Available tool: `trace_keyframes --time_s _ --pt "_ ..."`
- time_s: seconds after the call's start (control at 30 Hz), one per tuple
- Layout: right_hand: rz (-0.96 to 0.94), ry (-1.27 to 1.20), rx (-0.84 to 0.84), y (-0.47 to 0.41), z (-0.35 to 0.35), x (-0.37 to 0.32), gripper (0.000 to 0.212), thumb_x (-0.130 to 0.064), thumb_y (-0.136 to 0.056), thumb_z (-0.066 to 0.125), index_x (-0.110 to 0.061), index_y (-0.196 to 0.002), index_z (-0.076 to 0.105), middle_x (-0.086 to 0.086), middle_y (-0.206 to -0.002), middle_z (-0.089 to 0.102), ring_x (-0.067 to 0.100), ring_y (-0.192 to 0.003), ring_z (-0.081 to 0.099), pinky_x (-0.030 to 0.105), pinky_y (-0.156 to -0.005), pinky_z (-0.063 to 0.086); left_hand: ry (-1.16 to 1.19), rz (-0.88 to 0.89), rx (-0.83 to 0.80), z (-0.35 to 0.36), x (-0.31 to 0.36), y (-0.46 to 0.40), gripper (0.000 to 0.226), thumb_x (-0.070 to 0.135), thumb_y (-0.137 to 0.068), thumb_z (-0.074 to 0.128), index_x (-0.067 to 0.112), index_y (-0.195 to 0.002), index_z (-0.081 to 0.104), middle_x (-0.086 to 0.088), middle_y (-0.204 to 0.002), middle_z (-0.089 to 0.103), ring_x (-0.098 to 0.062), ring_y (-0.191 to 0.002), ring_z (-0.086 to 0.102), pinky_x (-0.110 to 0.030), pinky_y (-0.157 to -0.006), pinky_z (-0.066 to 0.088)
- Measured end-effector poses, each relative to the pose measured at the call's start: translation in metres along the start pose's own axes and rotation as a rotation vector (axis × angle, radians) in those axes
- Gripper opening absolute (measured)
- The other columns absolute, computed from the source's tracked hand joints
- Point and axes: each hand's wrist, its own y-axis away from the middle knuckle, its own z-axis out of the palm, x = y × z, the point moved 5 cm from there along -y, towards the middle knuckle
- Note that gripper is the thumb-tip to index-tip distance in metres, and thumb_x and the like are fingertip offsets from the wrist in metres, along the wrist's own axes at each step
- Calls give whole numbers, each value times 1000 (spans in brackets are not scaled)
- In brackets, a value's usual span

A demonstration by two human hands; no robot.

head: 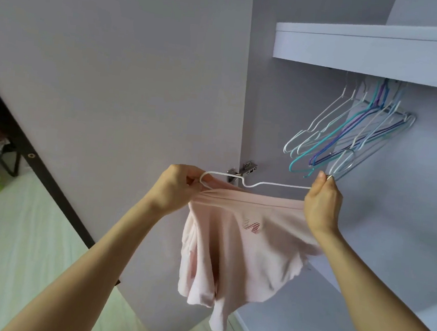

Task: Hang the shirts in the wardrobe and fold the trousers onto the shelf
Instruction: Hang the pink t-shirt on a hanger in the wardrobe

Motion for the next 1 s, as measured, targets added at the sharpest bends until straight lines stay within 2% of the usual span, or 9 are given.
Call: trace_keyframes --time_s 0.1,0.23,0.4,0.5,0.67,0.73,0.8,0.9,1.0 --pt "-12 -3 -24 -4 -2 -2 31 -5 -99 35 20 -89 53 41 -91 58 52 -86 56 44 -75 30 11 2 1 -4 1 -1 46 -3 -85 56 39 -68 64 25 -62 64 -4 -65 57 -12 -64 44" --pt "22 -3 15 -16 -7 -6 31 -7 -99 35 18 -96 53 40 -98 57 51 -92 55 45 -78 31 -119 33 -17 5 8 -2 32 -2 -86 53 22 -86 74 14 -74 63 -13 -74 59 -8 -63 40" --pt "-111 123 -129 -21 2 -16 33 -12 -99 32 11 -103 56 34 -100 59 48 -94 55 45 -78 29 -89 -37 23 -5 -3 -7 19 3 -87 56 10 -87 73 -6 -76 64 -18 -73 53 -25 -67 42" --pt "-40 73 -69 -17 1 -13 32 -11 -99 34 12 -100 55 35 -99 60 48 -94 55 44 -78 31 -53 -27 7 -3 -1 -1 24 0 -87 55 14 -91 74 -1 -76 67 -15 -73 57 -20 -68 44" --pt "9 31 28 -14 -1 -9 28 -7 -97 39 15 -93 56 38 -91 59 51 -85 57 48 -73 40 17 -31 42 -2 3 0 34 -5 -86 50 15 -99 74 -4 -94 73 -23 -91 66 -32 -88 51" --pt "-60 48 35 -11 -3 -16 23 -1 -94 44 14 -84 57 37 -80 60 51 -73 59 47 -64 45 -41 -51 127 1 2 0 34 -5 -86 47 12 -103 72 -4 -103 71 -21 -98 64 -25 -90 47" --pt "-244 125 4 2 0 -25 18 4 -85 53 10 -68 56 30 -60 57 44 -52 58 41 -49 48 -107 -37 190 1 4 -1 35 -5 -86 46 11 -105 71 -4 -108 69 -20 -104 61 -11 -84 39" --pt "-472 205 -64 26 5 -35 26 -4 -82 57 4 -57 53 23 -50 53 38 -41 54 35 -44 48 -187 17 160 0 6 -7 35 -4 -87 46 10 -107 70 -5 -110 68 -22 -105 59 -4 -75 31" --pt "-324 85 -62 11 4 -40 25 -5 -86 54 8 -64 54 30 -59 56 46 -52 56 41 -50 46 -210 68 -11 13 8 -8 34 -4 -85 49 15 -98 74 6 -89 66 -18 -91 59 -3 -67 35"
